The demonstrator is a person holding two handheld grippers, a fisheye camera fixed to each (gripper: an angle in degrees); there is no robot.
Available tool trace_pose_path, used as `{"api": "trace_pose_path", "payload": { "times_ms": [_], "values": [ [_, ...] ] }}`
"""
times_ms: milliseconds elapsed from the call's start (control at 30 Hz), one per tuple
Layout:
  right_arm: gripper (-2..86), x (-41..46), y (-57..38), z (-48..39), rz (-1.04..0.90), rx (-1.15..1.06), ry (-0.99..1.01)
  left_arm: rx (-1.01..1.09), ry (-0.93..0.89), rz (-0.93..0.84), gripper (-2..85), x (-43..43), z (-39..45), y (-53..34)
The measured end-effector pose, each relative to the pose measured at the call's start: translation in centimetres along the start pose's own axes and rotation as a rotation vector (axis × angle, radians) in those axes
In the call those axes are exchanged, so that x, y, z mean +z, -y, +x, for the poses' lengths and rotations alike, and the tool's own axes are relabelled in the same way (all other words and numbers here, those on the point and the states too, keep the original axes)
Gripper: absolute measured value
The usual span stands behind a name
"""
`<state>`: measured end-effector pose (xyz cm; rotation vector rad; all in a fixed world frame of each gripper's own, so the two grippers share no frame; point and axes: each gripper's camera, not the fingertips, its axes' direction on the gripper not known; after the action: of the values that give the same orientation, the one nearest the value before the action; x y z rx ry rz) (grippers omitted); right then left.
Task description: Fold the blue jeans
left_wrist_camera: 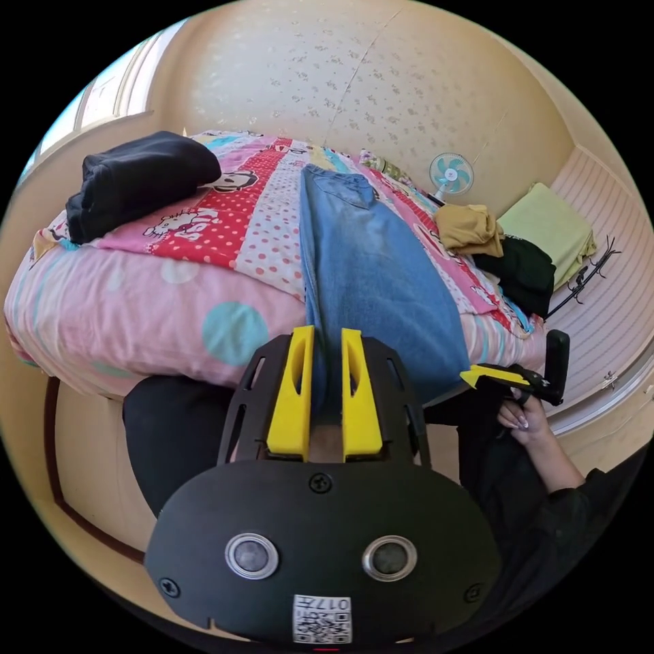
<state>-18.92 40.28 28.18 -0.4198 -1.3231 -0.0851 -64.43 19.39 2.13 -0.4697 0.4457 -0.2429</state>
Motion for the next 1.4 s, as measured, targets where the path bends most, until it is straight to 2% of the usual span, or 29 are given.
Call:
{"api": "trace_pose_path", "payload": {
  "times_ms": [333,833,1200,1400],
  "values": [
    [1.8,0.4,0.0,1.0,0.007,0.034,0.041,-0.013,0.047,0.009,0.3,0.6,1.2,0.0],
    [1.8,0.9,0.2,1.7,0.010,0.052,0.060,-0.012,0.076,-0.021,4.0,2.0,2.8,1.0],
    [1.7,0.9,0.6,2.2,-0.009,0.049,0.077,-0.048,0.048,-0.031,0.0,2.2,2.3,2.1],
    [1.5,-1.6,1.1,1.5,-0.012,0.010,0.127,-0.042,-0.041,-0.026,-0.7,-1.2,1.2,3.0]
  ]
}}
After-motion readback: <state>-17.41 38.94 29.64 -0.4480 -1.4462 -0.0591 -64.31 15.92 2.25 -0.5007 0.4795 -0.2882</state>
